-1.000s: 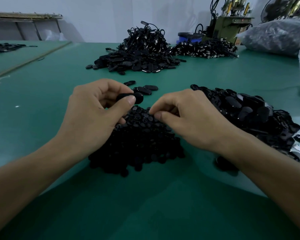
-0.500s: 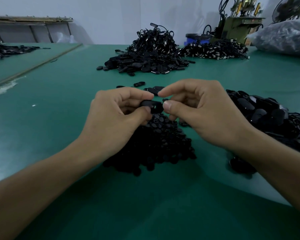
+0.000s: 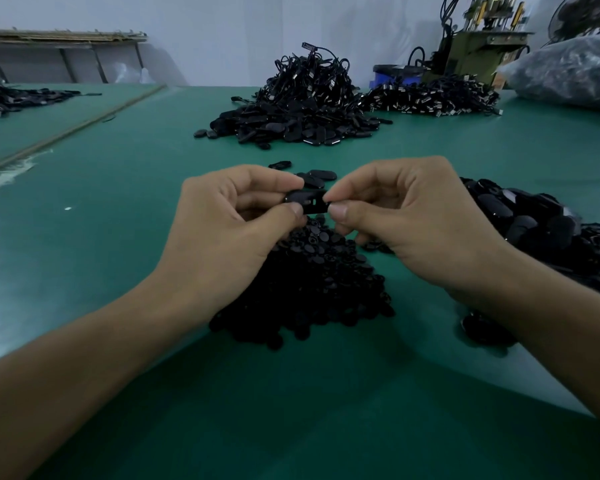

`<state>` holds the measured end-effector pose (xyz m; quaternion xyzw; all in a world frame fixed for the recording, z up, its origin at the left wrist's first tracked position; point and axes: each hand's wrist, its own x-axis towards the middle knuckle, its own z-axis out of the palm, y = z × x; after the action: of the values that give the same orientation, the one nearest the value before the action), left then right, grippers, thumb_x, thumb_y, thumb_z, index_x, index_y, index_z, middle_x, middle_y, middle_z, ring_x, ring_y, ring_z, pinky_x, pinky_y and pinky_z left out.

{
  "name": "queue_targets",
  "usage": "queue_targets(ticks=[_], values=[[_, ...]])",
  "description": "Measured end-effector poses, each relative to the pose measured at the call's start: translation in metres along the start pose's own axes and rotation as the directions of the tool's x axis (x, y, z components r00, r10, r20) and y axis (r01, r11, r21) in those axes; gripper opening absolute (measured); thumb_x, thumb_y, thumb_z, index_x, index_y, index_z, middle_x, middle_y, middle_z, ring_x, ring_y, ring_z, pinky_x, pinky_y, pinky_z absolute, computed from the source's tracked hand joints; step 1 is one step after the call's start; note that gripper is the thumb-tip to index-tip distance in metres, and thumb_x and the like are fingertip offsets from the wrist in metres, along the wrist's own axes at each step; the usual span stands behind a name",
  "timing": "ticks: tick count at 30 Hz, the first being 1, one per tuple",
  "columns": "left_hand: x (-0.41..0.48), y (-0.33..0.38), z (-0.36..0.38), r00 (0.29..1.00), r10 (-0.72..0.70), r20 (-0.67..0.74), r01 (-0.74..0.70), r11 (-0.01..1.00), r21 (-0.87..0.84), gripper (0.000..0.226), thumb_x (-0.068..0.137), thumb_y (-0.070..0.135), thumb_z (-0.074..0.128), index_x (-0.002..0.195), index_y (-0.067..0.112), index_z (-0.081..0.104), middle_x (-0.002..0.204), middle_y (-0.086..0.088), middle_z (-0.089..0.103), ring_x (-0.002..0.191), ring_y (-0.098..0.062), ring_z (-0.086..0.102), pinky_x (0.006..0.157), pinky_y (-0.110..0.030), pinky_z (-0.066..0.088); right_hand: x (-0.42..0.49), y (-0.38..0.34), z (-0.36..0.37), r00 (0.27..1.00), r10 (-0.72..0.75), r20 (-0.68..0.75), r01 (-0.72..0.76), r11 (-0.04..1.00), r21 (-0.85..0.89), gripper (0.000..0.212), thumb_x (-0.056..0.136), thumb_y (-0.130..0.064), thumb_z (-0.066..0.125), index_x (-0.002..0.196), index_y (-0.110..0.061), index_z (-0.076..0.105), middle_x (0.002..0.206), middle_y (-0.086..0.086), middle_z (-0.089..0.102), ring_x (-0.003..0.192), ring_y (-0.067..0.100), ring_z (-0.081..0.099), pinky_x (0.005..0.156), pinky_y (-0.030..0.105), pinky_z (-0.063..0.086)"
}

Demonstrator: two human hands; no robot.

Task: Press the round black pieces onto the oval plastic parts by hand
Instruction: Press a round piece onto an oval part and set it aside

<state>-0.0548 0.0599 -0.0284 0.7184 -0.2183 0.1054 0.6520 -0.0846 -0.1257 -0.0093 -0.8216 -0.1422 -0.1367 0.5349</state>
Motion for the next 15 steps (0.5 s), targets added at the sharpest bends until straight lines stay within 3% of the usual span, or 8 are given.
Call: queue_targets(ticks=[8,15], values=[[-0.0019,0.0036,0.0007,0.999,0.028,0.034,-0.027,0.999,-0.039,0.025,0.084,-0.004,0.073,0.089,0.020,0.074,0.075,0.002,0.077,0.070,-0.011,0.074,0.067,-0.019,0.058,-0.0003,-0.0039,-0.0006,0.999,0.011,-0.049,-0.012,1.000,-0.003,0.018,0.088,-0.005,0.074,0.088,-0.023,0.071,0.073,-0.003,0.076,0.067,0.009,0.073,0.060,0.016,0.054],[-0.0023,0.0034,0.0013,0.999,0.023,0.043,-0.020,0.998,-0.053,0.023,0.084,-0.003,0.073,0.092,0.018,0.074,0.076,0.001,0.077,0.069,-0.010,0.074,0.066,-0.017,0.056,-0.0016,-0.0038,0.0000,0.998,0.000,-0.070,-0.003,0.999,-0.042,0.029,0.087,-0.009,0.076,0.086,-0.025,0.051,0.076,0.001,0.076,0.071,0.020,0.074,0.067,0.039,0.058]])
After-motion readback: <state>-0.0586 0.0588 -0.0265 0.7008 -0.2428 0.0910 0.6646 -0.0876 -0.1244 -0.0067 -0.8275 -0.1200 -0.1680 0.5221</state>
